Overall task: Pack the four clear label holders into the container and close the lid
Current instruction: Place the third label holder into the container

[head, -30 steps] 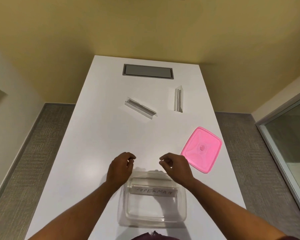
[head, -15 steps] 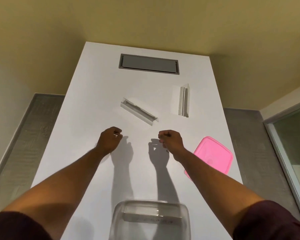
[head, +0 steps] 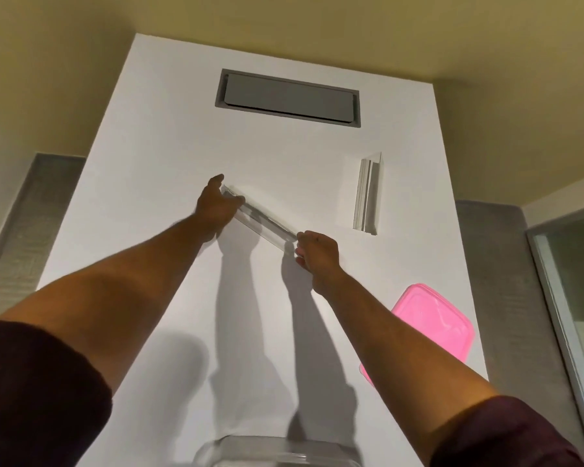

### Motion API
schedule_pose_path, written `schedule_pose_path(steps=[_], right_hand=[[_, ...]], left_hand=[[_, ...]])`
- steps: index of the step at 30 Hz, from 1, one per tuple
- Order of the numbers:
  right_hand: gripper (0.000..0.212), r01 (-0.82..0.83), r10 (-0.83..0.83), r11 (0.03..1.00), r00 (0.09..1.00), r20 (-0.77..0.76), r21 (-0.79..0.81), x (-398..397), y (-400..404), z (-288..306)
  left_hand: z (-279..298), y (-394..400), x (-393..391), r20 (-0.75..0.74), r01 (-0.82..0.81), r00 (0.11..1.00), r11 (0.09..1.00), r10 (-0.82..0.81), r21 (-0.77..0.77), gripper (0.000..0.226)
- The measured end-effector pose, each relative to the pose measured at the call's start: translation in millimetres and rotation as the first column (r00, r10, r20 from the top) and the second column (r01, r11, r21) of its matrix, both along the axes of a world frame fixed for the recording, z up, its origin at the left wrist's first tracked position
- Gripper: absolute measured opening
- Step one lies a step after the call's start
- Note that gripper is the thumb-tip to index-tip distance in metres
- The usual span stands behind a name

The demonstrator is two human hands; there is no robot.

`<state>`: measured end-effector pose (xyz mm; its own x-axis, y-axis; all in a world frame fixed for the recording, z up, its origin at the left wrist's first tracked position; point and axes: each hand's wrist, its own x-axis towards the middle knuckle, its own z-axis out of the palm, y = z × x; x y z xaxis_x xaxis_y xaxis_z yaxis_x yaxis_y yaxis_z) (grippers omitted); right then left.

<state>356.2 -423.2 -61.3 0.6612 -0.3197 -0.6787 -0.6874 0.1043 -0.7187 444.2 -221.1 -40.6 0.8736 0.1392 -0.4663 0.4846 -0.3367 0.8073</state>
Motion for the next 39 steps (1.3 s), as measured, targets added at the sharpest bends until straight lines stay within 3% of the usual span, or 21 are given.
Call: schedule_pose_path(steps=[5,13,16,22,26,30,33,35,39], right_hand=[[0.018,-0.025,0.027,0.994,0.999,0.023,-0.102,-4,3,9],[0.035,0.112,-0.096,0.959,0.993,0.073,-0.261,-52,-9,23],[0.027,0.233,-0.214,0.953,0.971,0.110,-0.196,-76,-12,37],[0.005,0.285,-0.276,0.958,0.948,0.158,-0.039,-128,-9,66],[0.025,0.289,-0.314,0.946,0.927,0.205,0.145,-162,-6,90],[0.028,0.248,-0.318,0.928,0.915,0.246,0.277,-197,-1,109],[0.029,0.252,-0.364,0.887,0.898,0.247,0.387,-220,10,121],[0.032,0.247,-0.385,0.855,0.891,0.239,0.456,-235,19,129],[0.031,0.155,-0.325,0.839,0.911,0.253,0.522,-268,39,133]], left_hand=[[-7,-6,-14,0.041,-0.078,0.996,0.997,0.077,0.019,0.060],[5,-11,-82,0.076,-0.113,0.991,0.994,0.113,-0.015,0.050],[16,-14,-117,0.099,-0.141,0.984,0.988,0.147,-0.062,0.052],[49,-19,-183,0.068,-0.272,0.954,0.937,0.293,-0.221,0.059],[76,-16,-217,0.032,-0.395,0.904,0.862,0.426,-0.316,0.048],[106,-13,-248,0.091,-0.427,0.870,0.832,0.485,-0.353,0.065],[120,-17,-270,-0.023,-0.414,0.894,0.806,0.447,-0.424,0.075],[124,-23,-288,-0.112,-0.352,0.932,0.789,0.345,-0.503,0.067],[121,-37,-323,-0.088,-0.217,0.975,0.791,0.204,-0.572,0.054]])
